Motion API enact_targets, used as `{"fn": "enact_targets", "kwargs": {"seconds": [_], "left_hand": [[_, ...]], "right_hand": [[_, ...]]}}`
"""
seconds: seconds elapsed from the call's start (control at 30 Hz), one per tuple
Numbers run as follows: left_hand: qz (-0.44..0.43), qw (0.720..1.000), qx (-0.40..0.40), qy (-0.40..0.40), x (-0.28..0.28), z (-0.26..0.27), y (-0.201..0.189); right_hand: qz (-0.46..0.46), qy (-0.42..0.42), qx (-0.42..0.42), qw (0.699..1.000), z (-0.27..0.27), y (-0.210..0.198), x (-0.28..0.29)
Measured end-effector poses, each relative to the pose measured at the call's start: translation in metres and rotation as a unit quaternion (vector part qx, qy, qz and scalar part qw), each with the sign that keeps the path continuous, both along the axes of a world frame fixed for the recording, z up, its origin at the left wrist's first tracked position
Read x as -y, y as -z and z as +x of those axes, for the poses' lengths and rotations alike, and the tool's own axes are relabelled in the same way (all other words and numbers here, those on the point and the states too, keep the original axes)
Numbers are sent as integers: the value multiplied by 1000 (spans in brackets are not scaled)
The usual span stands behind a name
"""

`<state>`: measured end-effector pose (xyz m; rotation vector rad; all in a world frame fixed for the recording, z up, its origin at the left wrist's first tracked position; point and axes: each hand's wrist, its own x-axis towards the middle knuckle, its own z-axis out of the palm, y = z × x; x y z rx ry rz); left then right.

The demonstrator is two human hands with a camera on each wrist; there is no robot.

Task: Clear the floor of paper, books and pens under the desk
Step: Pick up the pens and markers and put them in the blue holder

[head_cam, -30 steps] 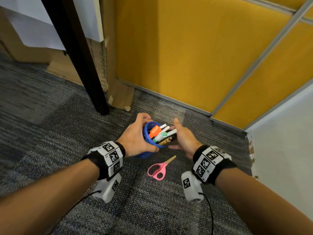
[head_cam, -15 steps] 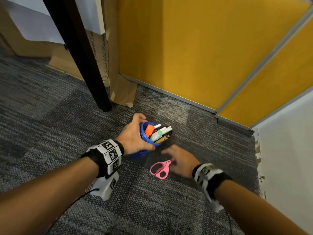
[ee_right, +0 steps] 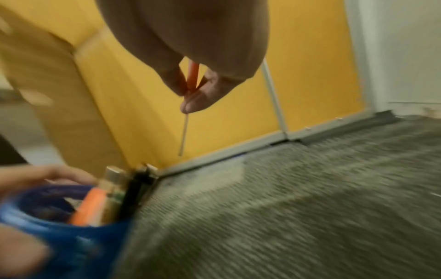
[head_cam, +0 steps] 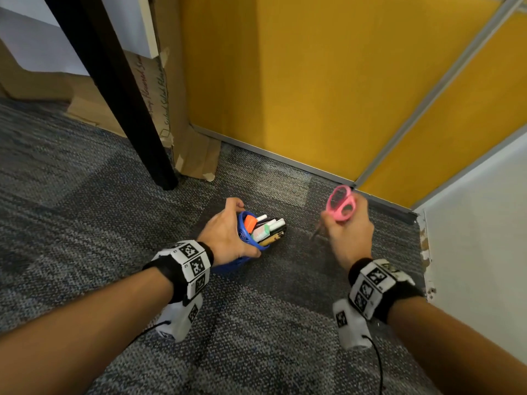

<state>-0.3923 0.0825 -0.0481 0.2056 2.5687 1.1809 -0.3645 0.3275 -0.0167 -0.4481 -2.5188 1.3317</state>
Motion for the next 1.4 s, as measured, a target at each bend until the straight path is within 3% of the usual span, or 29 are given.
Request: {"fn": "enact_targets", "kwargs": {"seconds": [0.13, 0.23, 0.3, 0.37, 0.4, 0.47, 0.53, 0.63, 0.73, 0.83, 0.93, 1.07, 1.23, 1.4], "left_hand": [[5, 1000, -24, 2, -20, 0, -6], [28, 999, -44, 2, -36, -2, -14], [43, 998, -52, -4, -46, -6, -20], [52, 997, -54, -12, -56, -10, -25], [57, 997, -53, -20, -60, -14, -27], [66, 996, -47, -31, -69, -21, -29], [71, 996, -36, -30, -78, -29, -37], [85, 996, -25, -31, -93, -36, -64], [104, 994, -15, -30, -105, -35, -106], [122, 993, 1, -9, -113, -28, -159], [145, 989, 29, 3, -116, -20, -219], [179, 982, 59, 5, -118, -11, -310], [157, 983, 95, 30, -116, 9, -427], [133, 979, 149, 38, -92, 43, -552]], "right_hand": [[-131, -47, -65, 988, -4, -28, 28], [-140, -85, 13, 986, 3, -23, 47], [-8, -101, 41, 994, 3, -23, 52], [205, -97, 27, 974, 0, -31, 47], [267, -88, 0, 960, -3, -35, 41], [285, -60, -27, 956, -11, -46, 27], [241, -21, -14, 970, -17, -51, 9], [165, 32, 107, 980, -19, -60, -15], [59, -28, 276, 959, -15, -73, -26], [-111, -94, 292, 945, -6, -105, -17], [-175, -74, 217, 958, 6, -157, -9], [-177, -39, 156, 971, 21, -258, -5], [-189, -22, 126, 974, 48, -373, -4], [-182, -41, 160, 969, 94, -506, 4]]}}
